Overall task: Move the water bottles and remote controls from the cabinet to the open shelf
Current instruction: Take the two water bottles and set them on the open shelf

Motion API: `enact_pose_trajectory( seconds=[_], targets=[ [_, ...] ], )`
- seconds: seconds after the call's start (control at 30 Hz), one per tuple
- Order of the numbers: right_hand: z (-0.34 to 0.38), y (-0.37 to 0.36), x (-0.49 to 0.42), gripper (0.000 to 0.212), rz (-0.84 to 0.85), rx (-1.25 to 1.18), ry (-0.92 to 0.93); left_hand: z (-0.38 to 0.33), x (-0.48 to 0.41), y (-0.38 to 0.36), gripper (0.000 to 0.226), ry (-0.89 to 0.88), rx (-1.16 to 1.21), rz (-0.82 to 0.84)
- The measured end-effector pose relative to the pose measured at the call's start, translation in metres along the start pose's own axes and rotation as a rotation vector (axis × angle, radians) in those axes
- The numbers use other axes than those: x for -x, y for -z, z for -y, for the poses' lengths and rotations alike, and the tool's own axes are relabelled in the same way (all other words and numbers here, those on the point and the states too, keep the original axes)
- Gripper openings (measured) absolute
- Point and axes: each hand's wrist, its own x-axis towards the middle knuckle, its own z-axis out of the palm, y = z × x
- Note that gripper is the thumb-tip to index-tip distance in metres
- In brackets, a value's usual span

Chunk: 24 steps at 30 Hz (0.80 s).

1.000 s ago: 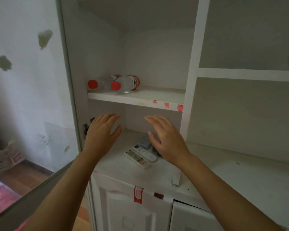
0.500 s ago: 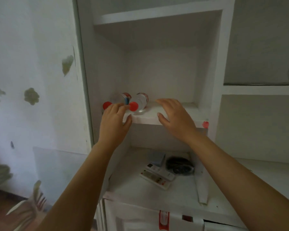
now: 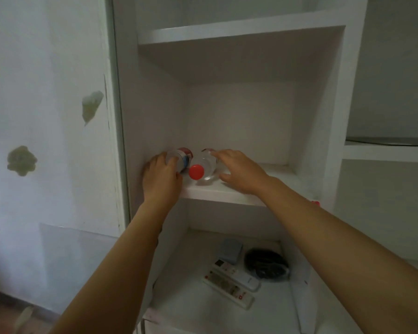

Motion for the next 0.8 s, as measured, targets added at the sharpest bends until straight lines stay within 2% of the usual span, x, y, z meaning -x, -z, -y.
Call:
enact_pose_trajectory(
  seconds=[0.3, 0.6, 0.8],
  targets=[
    [-0.011, -0.019, -0.034, 0.066, 0.036, 0.000, 0.054, 0.004, -0.014, -0.007, 0.044, 0.062, 0.070, -0.039],
    [-0.002, -0.025, -0.044, 0.053, 0.030, -0.035, 0.079, 0.003, -0.016, -0.005, 0.041, 0.086, 0.198, -0.038],
    [-0.008, -0.024, -0.040, 0.060, -0.018, 0.090, 0.149, -0.003, -0.009, 0.005, 0.040, 0.107, 0.281, -0.036]
  ],
)
